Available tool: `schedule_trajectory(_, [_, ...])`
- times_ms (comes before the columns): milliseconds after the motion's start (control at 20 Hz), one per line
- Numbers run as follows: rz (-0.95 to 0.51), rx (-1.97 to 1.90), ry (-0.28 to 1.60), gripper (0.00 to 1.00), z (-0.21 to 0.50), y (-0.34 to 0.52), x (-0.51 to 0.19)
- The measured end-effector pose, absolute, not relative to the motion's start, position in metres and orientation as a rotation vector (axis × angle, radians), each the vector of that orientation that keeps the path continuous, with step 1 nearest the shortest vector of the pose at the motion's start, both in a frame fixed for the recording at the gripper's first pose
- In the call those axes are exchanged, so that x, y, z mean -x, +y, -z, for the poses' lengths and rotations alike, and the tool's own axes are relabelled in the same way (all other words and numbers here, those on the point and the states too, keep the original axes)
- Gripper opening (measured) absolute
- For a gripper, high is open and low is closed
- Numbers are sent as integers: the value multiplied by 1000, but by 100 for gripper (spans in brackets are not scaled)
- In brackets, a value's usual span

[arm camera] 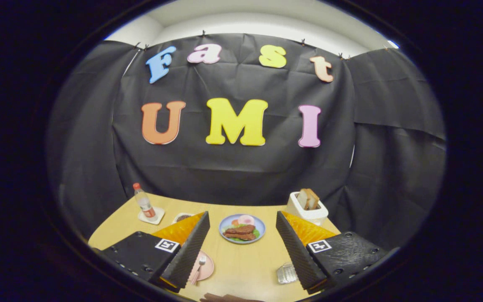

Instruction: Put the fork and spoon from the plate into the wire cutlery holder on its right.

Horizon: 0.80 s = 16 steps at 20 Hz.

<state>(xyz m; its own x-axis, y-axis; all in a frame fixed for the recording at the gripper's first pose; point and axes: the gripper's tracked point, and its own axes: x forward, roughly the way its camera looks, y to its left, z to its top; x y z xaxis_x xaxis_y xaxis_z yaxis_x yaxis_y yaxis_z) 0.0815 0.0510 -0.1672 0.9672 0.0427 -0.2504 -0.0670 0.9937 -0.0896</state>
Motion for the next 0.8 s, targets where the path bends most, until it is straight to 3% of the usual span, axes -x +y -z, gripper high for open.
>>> schedule_trajectory(650, [-123,134,755,94,427,140,-83])
schedule_trajectory(800, [-119,125,833,85,460,155,-81])
